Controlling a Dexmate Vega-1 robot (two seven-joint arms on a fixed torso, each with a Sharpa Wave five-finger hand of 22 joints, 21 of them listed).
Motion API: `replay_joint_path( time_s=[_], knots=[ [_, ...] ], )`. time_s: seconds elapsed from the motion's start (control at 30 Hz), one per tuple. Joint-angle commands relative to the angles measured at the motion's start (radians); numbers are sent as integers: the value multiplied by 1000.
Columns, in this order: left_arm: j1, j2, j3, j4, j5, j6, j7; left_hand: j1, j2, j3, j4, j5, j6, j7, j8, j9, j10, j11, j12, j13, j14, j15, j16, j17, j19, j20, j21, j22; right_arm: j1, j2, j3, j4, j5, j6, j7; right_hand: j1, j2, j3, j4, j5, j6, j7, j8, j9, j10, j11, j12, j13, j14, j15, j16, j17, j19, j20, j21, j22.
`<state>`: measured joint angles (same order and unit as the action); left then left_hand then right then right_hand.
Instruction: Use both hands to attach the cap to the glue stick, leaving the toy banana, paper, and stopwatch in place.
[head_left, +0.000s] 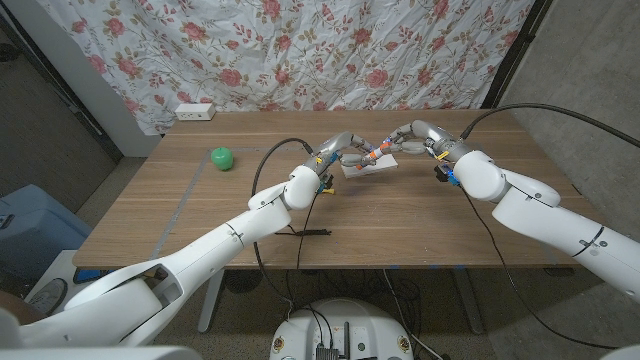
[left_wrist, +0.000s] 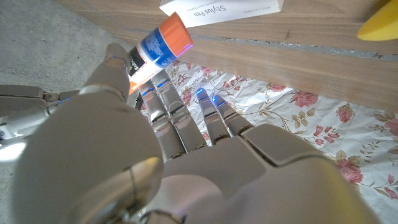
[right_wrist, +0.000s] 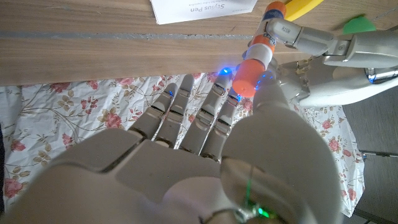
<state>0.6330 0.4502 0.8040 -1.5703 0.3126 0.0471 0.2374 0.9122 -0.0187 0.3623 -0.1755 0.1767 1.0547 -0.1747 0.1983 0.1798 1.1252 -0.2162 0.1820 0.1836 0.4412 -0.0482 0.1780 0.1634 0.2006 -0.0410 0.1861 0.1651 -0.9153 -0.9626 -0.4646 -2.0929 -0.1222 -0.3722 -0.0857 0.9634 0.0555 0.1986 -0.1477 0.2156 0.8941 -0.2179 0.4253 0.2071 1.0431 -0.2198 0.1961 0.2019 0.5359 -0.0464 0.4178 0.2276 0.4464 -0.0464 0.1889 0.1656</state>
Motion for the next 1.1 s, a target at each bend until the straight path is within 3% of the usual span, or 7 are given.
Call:
replay_joint_path(
  time_s=[0.03,1.1],
  knots=[
    [-6,-4,0,11,-5,-5,-3,-13,64,1,8,8,68,2,7,8,2,-6,7,4,2,-143,0,2,6,-2,1,3,7,5,-6,9,2,1,1,6,2,-3,2,0,4,-2,1,5,-4,-2,2,2,1,-150,1,3,0,-1,-1,1],
    [-16,-14,7,32,-8,-18,-2,-12,65,1,7,8,67,3,6,8,1,-6,6,4,2,-143,0,2,7,-1,1,2,10,10,-10,14,6,-7,-4,4,5,-7,3,0,5,-2,-1,5,-4,-1,2,2,1,-150,-1,1,0,-1,-1,1]
  ],
)
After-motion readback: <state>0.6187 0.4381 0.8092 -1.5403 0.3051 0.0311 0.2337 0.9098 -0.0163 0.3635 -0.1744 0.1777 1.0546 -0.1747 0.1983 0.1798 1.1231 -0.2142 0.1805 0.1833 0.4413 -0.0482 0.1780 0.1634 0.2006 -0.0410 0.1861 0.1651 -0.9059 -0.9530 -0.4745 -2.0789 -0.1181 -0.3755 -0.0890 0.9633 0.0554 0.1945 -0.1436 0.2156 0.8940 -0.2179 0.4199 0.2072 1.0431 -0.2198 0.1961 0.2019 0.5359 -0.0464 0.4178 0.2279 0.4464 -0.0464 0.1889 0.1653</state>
